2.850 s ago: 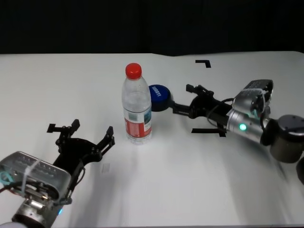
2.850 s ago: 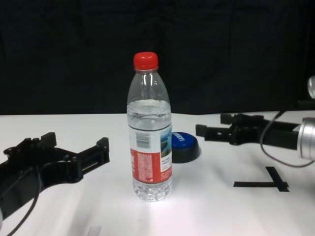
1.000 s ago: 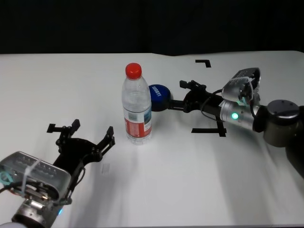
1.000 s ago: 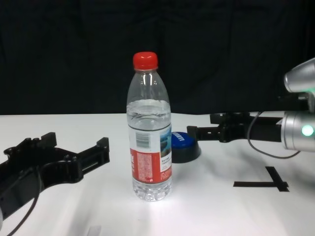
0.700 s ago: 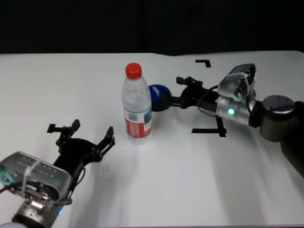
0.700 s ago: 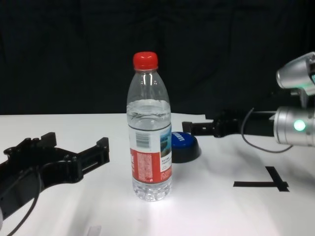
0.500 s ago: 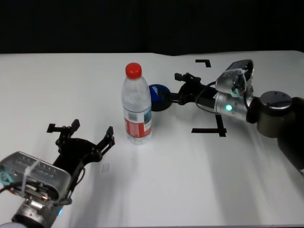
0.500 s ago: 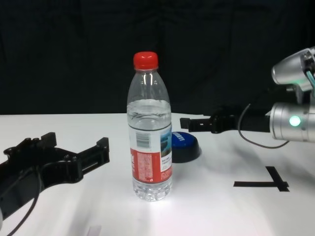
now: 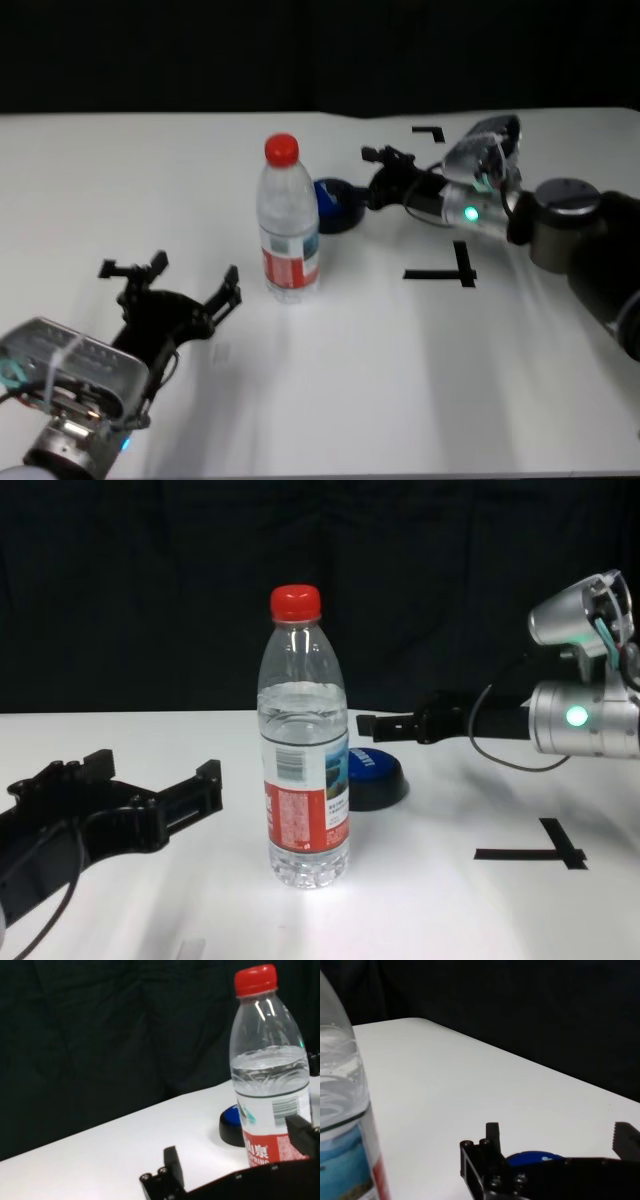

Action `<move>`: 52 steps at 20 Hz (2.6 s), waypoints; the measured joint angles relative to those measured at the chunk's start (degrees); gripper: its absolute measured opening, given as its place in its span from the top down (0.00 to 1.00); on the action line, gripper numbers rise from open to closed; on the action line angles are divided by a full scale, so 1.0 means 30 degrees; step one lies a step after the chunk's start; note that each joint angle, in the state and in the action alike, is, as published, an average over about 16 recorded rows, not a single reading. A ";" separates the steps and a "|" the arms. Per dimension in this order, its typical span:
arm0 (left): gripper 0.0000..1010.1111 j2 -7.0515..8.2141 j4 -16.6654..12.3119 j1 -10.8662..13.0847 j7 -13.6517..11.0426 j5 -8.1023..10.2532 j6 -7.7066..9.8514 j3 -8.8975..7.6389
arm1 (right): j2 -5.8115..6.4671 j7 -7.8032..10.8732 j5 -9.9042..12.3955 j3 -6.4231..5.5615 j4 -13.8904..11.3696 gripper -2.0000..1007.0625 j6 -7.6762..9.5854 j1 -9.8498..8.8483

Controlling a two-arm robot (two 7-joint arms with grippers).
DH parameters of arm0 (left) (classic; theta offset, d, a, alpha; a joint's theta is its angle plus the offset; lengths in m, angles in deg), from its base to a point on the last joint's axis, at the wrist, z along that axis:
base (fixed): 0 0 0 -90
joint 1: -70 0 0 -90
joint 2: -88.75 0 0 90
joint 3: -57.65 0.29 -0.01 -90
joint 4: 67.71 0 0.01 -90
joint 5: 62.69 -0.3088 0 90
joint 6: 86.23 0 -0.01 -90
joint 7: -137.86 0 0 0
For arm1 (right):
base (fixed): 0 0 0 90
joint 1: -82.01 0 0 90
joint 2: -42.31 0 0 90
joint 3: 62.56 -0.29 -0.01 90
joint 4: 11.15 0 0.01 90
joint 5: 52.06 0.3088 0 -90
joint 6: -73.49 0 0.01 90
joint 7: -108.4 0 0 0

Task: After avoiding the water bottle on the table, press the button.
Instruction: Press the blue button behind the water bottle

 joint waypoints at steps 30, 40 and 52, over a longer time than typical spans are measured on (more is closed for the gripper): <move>0.01 0.0000 0.0001 0.0000 0.0000 0.0000 0.0000 0.0000 | -0.0540 -0.1261 -0.1417 -0.1535 0.0992 0.00 -0.0161 -0.0136; 0.01 0.0000 0.0002 0.0000 0.0000 0.0000 0.0000 0.0000 | -0.1345 -0.1461 -0.2013 -0.1919 0.2981 0.00 -0.1123 0.0772; 0.01 0.0000 0.0002 0.0000 0.0000 0.0000 0.0000 0.0000 | -0.1789 -0.2128 -0.2852 -0.2248 0.3980 0.00 -0.1551 0.1202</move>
